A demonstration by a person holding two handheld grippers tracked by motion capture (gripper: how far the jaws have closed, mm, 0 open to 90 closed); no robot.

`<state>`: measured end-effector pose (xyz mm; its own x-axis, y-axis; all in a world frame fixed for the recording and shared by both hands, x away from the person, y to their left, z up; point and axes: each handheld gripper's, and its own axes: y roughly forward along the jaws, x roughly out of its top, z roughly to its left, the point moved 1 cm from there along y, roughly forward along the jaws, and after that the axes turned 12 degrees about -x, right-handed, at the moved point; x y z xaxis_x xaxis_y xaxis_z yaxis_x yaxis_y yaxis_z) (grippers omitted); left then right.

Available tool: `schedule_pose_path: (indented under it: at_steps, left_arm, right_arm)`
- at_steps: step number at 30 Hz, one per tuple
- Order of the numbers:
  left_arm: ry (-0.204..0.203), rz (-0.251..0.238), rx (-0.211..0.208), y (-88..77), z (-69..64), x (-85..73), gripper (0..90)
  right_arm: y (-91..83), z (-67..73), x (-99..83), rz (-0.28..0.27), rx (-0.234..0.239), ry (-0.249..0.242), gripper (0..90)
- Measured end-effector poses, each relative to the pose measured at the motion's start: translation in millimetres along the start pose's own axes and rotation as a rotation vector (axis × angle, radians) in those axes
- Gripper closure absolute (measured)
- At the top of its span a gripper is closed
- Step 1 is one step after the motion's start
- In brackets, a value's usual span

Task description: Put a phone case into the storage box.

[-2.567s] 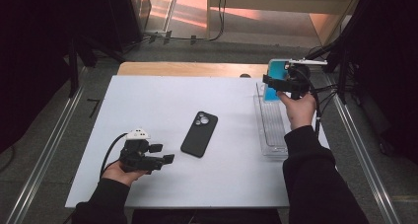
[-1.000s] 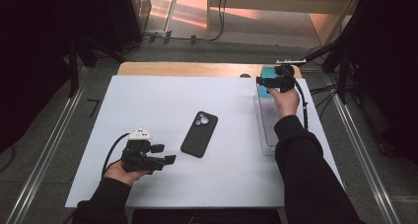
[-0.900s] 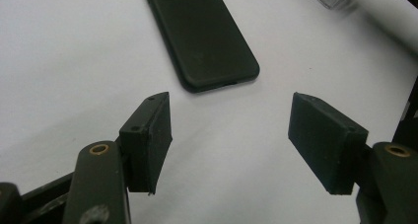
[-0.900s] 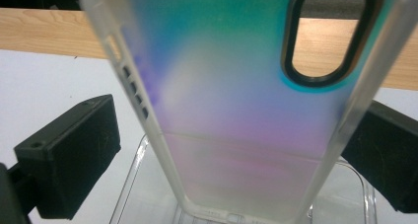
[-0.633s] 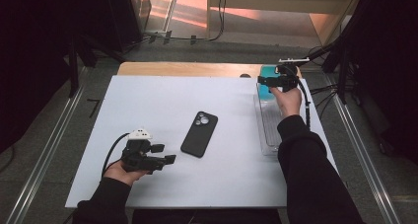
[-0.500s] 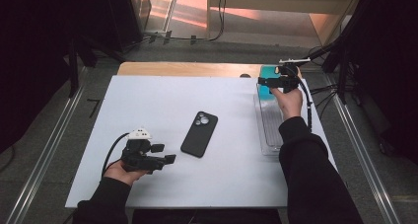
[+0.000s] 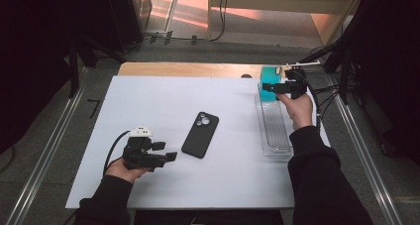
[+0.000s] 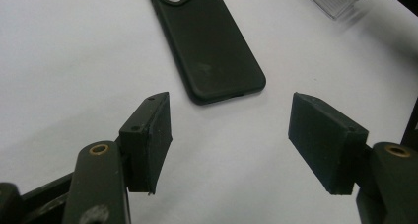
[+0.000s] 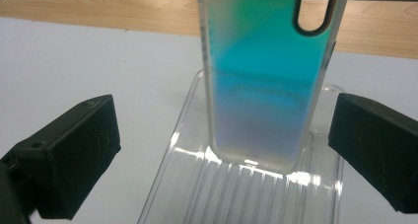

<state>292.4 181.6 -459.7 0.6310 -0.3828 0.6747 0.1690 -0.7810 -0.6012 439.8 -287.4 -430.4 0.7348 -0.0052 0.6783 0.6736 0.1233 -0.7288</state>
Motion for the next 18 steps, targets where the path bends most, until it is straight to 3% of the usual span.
schedule_pose_path:
  at_steps: [11,18]
  left_arm:
    - [-0.004,-0.007,-0.006,-0.5,4.0,7.9,32.8]
    - [-0.008,-0.012,-0.028,-1.1,6.7,11.1,32.8]
  right_arm:
    - [-36.5,16.7,-19.1,-0.022,0.071,-0.061,0.0]
    - [-50.4,30.7,-30.2,-0.012,0.127,-0.110,0.0]
